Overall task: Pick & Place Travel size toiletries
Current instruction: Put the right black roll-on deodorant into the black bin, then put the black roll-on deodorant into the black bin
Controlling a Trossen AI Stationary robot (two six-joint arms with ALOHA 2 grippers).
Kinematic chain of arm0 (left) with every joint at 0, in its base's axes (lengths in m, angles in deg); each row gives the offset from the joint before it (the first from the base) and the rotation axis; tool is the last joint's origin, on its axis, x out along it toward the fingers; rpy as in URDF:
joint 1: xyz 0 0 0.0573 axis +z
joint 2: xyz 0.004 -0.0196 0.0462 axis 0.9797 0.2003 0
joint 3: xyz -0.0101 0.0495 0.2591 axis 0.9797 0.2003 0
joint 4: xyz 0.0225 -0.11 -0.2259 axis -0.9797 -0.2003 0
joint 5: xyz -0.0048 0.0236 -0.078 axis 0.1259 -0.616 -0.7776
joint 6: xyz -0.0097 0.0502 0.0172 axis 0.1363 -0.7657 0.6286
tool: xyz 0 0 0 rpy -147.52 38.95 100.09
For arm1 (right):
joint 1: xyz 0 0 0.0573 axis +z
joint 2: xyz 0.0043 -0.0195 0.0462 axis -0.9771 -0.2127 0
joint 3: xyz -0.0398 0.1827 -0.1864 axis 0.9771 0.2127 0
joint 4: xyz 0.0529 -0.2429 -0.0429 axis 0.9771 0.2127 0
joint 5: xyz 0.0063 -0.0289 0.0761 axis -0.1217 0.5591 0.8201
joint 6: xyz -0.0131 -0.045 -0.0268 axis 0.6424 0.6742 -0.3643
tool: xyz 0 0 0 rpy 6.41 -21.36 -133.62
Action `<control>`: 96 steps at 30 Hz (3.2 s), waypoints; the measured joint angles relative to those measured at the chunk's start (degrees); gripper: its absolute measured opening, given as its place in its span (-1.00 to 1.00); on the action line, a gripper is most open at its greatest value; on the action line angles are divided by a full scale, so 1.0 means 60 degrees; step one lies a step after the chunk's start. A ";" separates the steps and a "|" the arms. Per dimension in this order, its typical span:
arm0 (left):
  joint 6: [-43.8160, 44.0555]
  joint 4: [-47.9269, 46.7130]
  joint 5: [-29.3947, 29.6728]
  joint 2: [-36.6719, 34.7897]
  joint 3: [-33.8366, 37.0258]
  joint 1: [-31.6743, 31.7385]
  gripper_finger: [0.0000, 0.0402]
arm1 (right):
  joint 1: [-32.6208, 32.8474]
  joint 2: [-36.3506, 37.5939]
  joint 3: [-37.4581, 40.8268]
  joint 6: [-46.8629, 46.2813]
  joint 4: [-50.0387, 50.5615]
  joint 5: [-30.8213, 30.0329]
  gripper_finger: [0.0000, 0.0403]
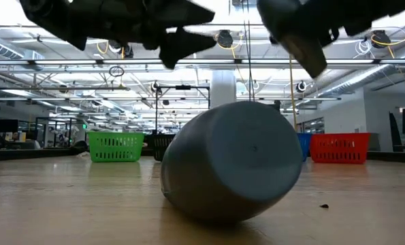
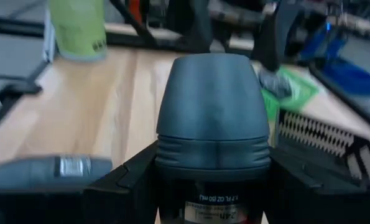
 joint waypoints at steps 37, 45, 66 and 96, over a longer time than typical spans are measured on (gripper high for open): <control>-0.2168 0.1769 0.0330 0.3024 -0.3096 -0.0682 0.03 | -0.0199 0.0015 -0.0015 0.1453 -0.1635 0.0244 0.01; -0.2289 0.1735 0.0293 0.2976 -0.3091 -0.0654 -0.11 | -0.0199 0.0015 -0.0015 0.1436 -0.1543 0.0248 0.15; -0.1548 -0.2598 0.6057 0.0241 -0.1312 0.0157 -0.11 | 0.0031 0.0018 -0.0018 -0.1148 0.1043 0.0310 0.30; 0.3733 -0.5415 0.1979 0.0252 -0.1195 0.3419 0.59 | 0.0038 0.0018 -0.0018 -0.1075 0.0985 0.0284 0.27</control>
